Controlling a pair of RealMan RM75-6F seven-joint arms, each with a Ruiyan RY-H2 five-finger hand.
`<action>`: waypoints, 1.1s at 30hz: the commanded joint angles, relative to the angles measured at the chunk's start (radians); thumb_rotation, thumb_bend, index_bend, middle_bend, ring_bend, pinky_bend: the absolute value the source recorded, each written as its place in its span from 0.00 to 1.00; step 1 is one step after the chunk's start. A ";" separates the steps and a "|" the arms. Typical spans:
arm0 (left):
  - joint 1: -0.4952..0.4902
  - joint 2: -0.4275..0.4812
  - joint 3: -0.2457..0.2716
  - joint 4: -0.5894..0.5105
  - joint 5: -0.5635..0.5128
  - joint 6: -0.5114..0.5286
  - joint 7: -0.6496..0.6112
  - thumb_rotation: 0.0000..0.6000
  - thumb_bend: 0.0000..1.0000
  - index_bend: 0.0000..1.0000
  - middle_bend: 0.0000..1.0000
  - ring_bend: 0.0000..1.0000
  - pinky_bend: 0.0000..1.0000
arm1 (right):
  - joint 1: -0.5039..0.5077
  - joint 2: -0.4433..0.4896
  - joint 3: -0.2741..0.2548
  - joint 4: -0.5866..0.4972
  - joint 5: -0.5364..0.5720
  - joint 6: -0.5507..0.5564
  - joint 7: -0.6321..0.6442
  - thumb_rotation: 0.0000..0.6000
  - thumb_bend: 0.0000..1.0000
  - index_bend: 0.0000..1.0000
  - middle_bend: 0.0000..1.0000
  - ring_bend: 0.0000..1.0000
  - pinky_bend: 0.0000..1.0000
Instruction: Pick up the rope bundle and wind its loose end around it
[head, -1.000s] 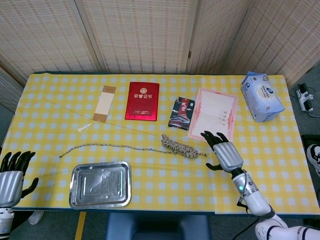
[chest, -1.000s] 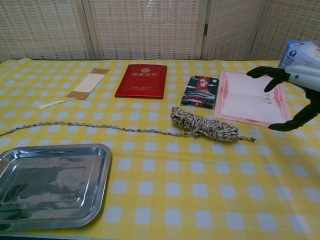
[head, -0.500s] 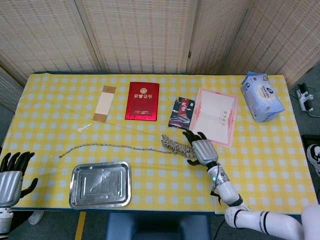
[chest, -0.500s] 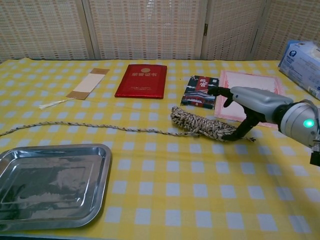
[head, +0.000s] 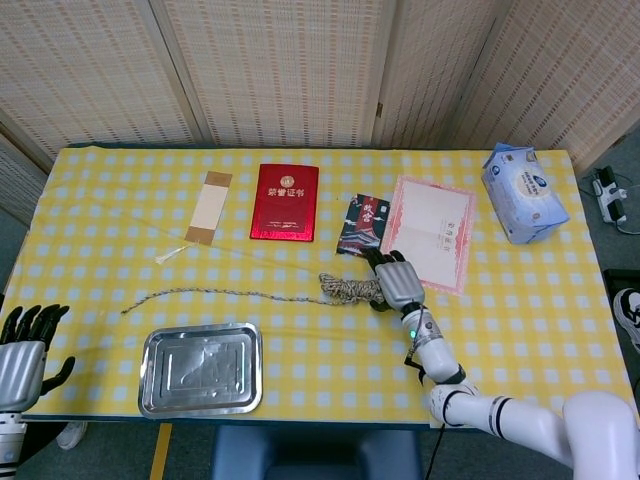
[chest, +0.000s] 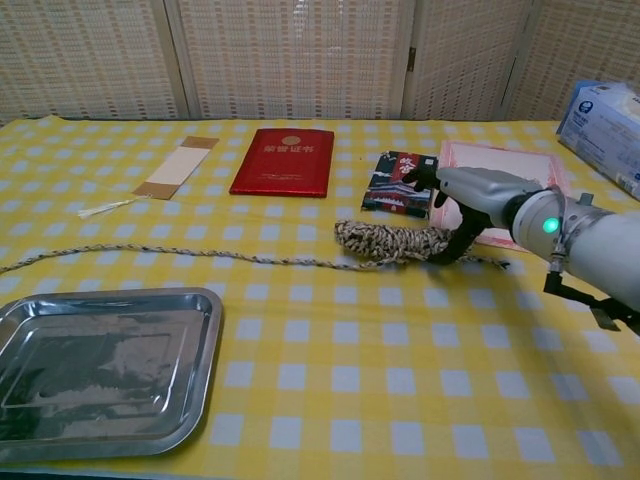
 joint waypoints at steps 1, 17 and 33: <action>-0.002 0.000 0.000 -0.001 0.000 -0.003 0.001 1.00 0.36 0.17 0.17 0.11 0.03 | 0.008 0.004 -0.006 -0.003 0.004 -0.008 -0.006 1.00 0.24 0.12 0.16 0.23 0.13; -0.006 0.001 0.001 -0.007 0.000 -0.008 0.008 1.00 0.36 0.17 0.17 0.11 0.02 | 0.037 -0.012 -0.038 0.018 -0.007 -0.017 0.009 1.00 0.35 0.35 0.30 0.38 0.24; -0.009 0.000 0.004 -0.003 -0.006 -0.021 0.005 1.00 0.36 0.17 0.17 0.11 0.02 | 0.057 -0.052 -0.052 0.069 -0.024 -0.010 0.018 1.00 0.44 0.47 0.38 0.47 0.34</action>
